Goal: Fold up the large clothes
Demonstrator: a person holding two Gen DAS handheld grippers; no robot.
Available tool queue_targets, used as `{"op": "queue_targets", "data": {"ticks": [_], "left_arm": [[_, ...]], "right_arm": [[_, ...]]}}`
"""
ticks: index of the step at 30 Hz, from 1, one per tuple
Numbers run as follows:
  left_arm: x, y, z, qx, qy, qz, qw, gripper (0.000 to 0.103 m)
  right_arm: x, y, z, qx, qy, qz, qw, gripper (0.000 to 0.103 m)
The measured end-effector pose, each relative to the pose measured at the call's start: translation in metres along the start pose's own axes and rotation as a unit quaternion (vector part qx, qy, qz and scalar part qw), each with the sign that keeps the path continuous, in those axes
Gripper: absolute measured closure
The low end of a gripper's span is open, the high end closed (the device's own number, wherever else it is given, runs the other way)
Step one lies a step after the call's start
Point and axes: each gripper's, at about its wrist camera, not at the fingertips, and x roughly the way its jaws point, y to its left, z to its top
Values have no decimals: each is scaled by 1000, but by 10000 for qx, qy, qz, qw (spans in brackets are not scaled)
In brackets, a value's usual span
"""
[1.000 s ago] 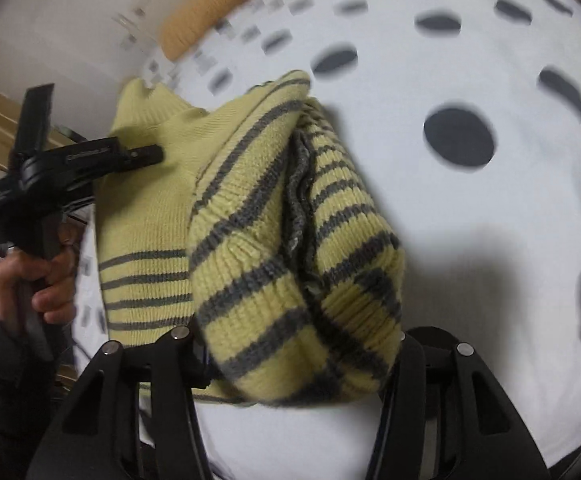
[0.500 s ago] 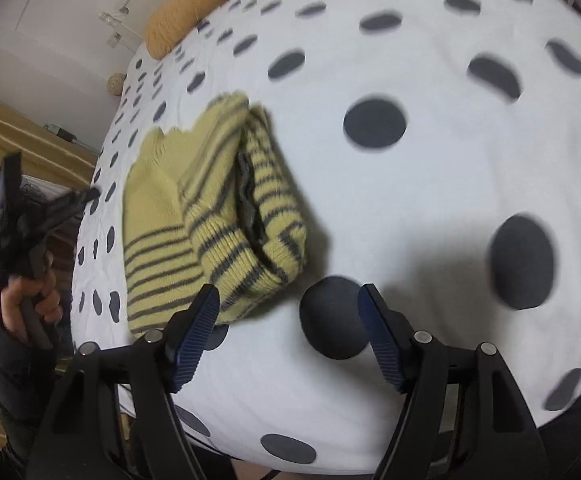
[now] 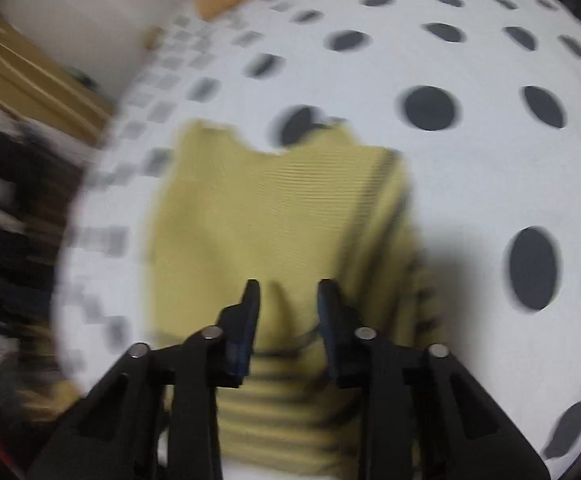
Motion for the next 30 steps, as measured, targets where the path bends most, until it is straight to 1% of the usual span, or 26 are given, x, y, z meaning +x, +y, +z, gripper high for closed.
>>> {"op": "queue_targets", "data": {"ticks": [1, 2, 3, 4, 5, 6, 7, 8, 9, 12, 14, 16, 17, 18, 19, 20, 21, 22, 23, 24, 25, 27, 28, 30], "left_arm": [[8, 5, -4, -162, 25, -64, 9998, 30], [14, 12, -5, -355, 68, -185, 9992, 24], [17, 19, -5, -553, 126, -328, 9979, 24], [17, 23, -4, -680, 174, -370, 9968, 24], [12, 24, -4, -707, 155, -315, 9969, 27], [3, 22, -4, -651, 95, -236, 9976, 33], [-11, 17, -4, -538, -44, -122, 9985, 46], [-23, 14, -4, -457, -153, -42, 9988, 54], [-35, 11, -5, -409, -277, -35, 9988, 54], [-55, 6, -6, -398, -419, -267, 9980, 54], [-53, 0, -9, -264, -426, -310, 9983, 54], [-32, -3, -15, -249, -173, -323, 9990, 54], [-17, -3, -21, -271, 10, -230, 9994, 54], [-3, -1, -30, -237, 180, 0, 9996, 54], [8, 2, -38, -277, 367, 66, 9989, 53], [14, 11, -46, -511, 585, -84, 9969, 56], [13, 18, -52, -675, 688, -66, 9953, 65], [8, 23, -55, -733, 677, -20, 9950, 65], [-2, 28, -54, -779, 539, -23, 9955, 65], [-13, 30, -50, -784, 381, -20, 9962, 65], [-23, 31, -43, -778, 211, -50, 9967, 65], [-42, 30, -18, -784, -128, -320, 9963, 65], [-49, 29, -3, -798, -297, -485, 9952, 65], [-54, 25, 27, -727, -484, -596, 9944, 65]], "right_arm": [[9, -11, 2, -148, -21, -262, 9995, 103], [20, -21, 8, -336, -28, -657, 9973, 103], [20, -27, 12, -354, -31, -665, 9972, 103], [16, -31, 17, -319, -35, -629, 9975, 103], [9, -29, 20, -415, -81, -707, 9966, 103], [-1, -22, 20, -591, -134, -850, 9945, 103], [-14, -15, 18, -703, -238, -959, 9926, 101], [-24, -6, 15, -770, -350, -957, 9918, 100], [-44, 6, 5, -870, -502, -780, 9919, 100], [-81, 33, -27, -1128, -647, -487, 9903, 100], [-79, 41, -43, -1253, -545, -531, 9892, 100], [-56, 33, -55, -1152, -221, -584, 9914, 100], [-39, 22, -60, -1060, 22, -680, 9920, 100], [-21, 8, -67, -1010, 218, -787, 9915, 103], [-13, -2, -71, -992, 240, -769, 9918, 103], [-12, -10, -73, -939, 198, -730, 9927, 103], [-20, -12, -75, -904, 140, -741, 9930, 103], [-30, -8, -75, -928, 105, -850, 9920, 103], [-39, -4, -76, -980, 38, -901, 9911, 103], [-53, 4, -76, -1081, -99, -893, 9901, 100], [-65, 12, -76, -1173, -231, -890, 9888, 100], [-76, 24, -75, -1323, -386, -869, 9866, 100], [-76, 27, -75, -1373, -383, -886, 9858, 100], [-65, 28, -74, -1404, -249, -1029, 9844, 100]]}}
